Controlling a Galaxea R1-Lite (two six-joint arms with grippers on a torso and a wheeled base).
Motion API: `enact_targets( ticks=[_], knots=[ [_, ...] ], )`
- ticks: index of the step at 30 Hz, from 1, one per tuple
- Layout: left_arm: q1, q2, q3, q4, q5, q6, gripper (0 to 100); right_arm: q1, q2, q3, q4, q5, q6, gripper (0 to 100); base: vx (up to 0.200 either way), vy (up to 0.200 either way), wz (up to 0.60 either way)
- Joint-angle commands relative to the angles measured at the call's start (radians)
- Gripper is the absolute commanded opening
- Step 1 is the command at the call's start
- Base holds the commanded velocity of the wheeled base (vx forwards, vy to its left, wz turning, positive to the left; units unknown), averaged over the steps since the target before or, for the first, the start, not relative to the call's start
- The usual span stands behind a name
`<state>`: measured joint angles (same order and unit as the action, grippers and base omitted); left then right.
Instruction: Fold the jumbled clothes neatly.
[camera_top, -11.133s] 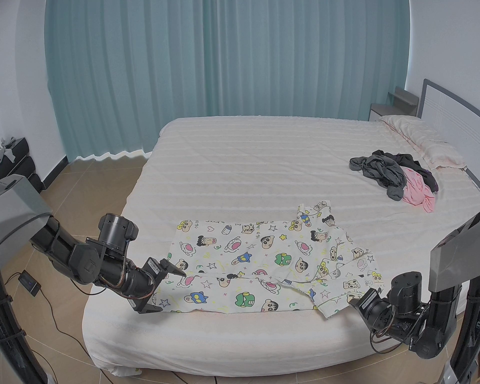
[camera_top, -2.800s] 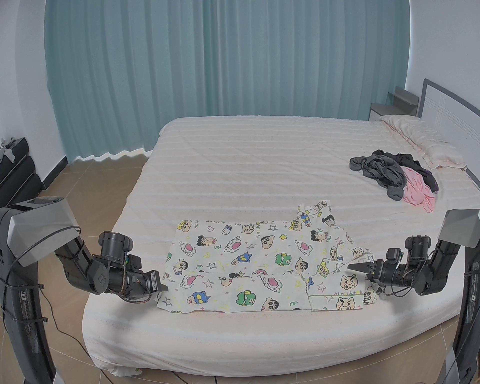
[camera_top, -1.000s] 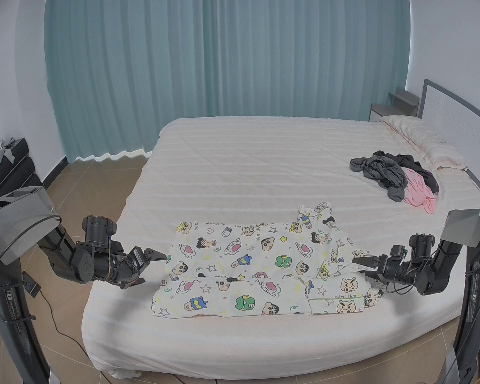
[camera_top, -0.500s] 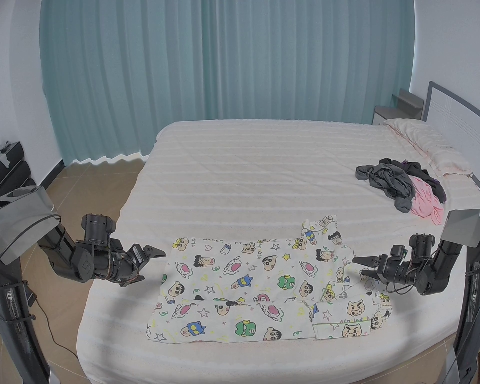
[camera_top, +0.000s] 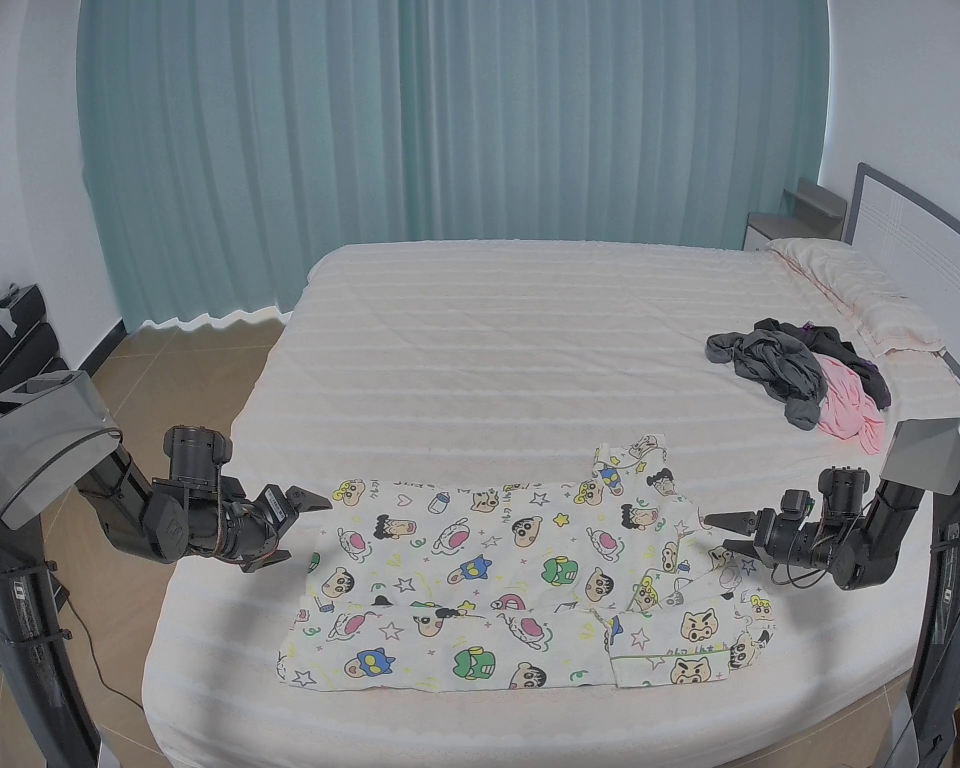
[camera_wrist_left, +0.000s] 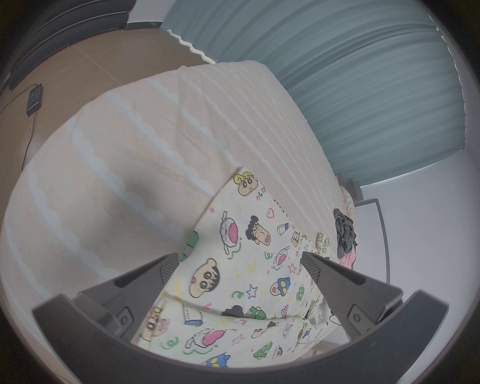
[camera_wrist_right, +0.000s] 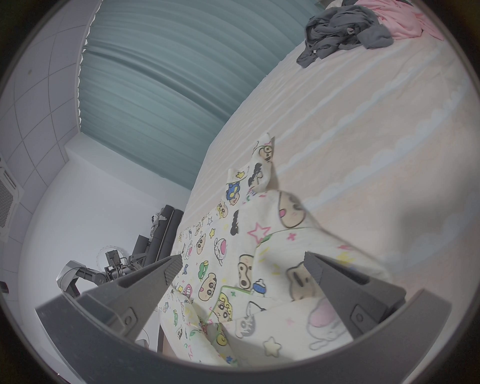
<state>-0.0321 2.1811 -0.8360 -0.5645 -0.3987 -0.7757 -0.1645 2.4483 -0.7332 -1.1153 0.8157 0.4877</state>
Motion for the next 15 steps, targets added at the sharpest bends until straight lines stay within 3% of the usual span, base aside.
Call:
enact_targets(
  ticks=[1,8,15],
  knots=[
    [-0.002,0.003,0.001,0.0,0.001,0.0,100,0.0,0.003,0.0,0.0,0.0,0.0,100,0.0,0.0,0.0],
    [0.0,0.0,-0.012,-0.002,0.008,-0.042,100,0.0,0.003,0.0,0.0,0.0,0.0,100,0.0,0.0,0.0],
    [0.001,0.002,-0.014,-0.002,0.006,-0.046,100,0.0,0.003,0.0,0.0,0.0,0.0,100,0.2,0.0,0.0]
  ],
)
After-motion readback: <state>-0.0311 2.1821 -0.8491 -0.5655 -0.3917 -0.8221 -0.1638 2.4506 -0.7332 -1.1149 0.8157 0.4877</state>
